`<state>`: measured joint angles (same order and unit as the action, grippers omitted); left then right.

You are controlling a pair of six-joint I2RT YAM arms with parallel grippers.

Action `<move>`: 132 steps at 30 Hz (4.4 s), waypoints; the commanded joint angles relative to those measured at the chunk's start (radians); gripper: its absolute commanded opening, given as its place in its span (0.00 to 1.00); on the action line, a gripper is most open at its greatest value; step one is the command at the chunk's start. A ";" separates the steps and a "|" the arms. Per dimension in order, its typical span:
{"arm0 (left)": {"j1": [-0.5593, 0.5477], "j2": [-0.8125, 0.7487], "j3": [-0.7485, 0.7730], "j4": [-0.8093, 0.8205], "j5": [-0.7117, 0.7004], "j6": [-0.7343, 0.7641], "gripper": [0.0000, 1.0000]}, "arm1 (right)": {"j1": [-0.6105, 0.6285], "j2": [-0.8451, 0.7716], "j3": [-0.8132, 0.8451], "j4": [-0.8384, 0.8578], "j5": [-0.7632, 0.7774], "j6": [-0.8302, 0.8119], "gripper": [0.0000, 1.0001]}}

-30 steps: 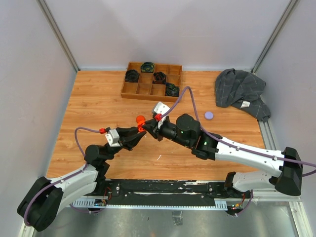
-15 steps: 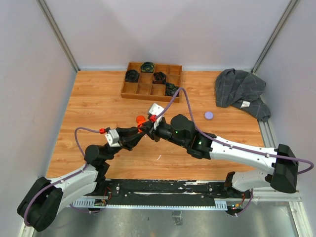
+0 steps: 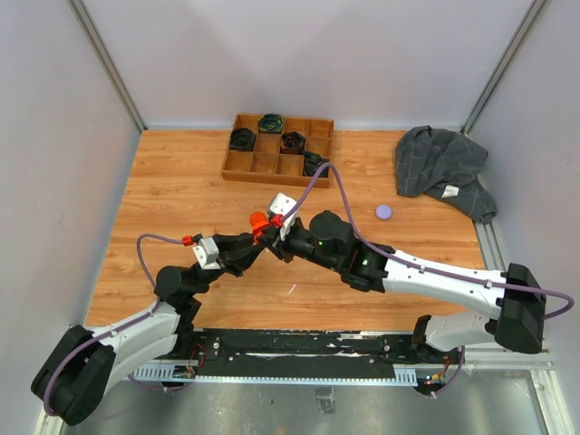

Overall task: Insert the wireless bluetooth earbuds into the charging case
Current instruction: Place the earbud in the charging case, then close the charging case, then place the charging case at the center of the board.

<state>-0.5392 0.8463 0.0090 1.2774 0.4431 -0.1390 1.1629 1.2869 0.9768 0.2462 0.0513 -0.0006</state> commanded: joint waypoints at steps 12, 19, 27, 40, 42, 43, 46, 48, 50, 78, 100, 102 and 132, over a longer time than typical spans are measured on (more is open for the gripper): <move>-0.002 0.047 -0.070 0.027 0.011 -0.010 0.02 | -0.002 -0.018 0.108 -0.222 -0.069 -0.172 0.53; -0.002 0.102 -0.050 0.048 0.078 -0.019 0.02 | -0.115 -0.075 0.137 -0.404 -0.284 -0.309 0.71; -0.002 0.156 -0.031 0.077 0.164 -0.029 0.02 | -0.229 -0.074 0.138 -0.468 -0.535 -0.412 0.86; -0.002 0.189 -0.020 0.112 0.225 -0.048 0.02 | -0.260 0.075 0.182 -0.481 -0.660 -0.494 0.88; -0.002 0.188 -0.021 0.110 0.223 -0.048 0.02 | -0.262 0.093 0.190 -0.484 -0.673 -0.493 0.88; -0.002 0.187 -0.020 0.108 0.219 -0.048 0.02 | -0.262 0.103 0.197 -0.491 -0.685 -0.495 0.88; -0.002 0.184 -0.019 0.092 0.199 -0.048 0.02 | -0.262 0.116 0.212 -0.527 -0.713 -0.507 0.86; -0.002 0.179 -0.017 0.075 0.181 -0.047 0.02 | -0.262 0.115 0.215 -0.553 -0.718 -0.513 0.86; -0.003 0.173 -0.013 0.049 0.161 -0.044 0.02 | -0.264 0.112 0.214 -0.569 -0.718 -0.517 0.85; -0.002 0.261 0.005 0.103 0.234 -0.053 0.03 | -0.272 0.033 0.128 -0.522 -0.625 -0.505 0.86; -0.007 0.270 0.022 0.036 0.135 -0.072 0.02 | -0.272 0.126 0.189 -0.667 -0.814 -0.562 0.79; -0.007 0.267 0.022 0.025 0.127 -0.070 0.02 | -0.272 0.119 0.188 -0.675 -0.814 -0.564 0.78; 0.049 0.138 0.145 -0.814 -0.324 -0.636 0.07 | -0.314 -0.173 -0.254 -0.213 0.057 -0.167 0.87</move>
<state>-0.5209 0.9920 0.1322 0.6685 0.1757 -0.6254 0.8734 1.1706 0.7910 -0.1120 -0.0727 -0.2550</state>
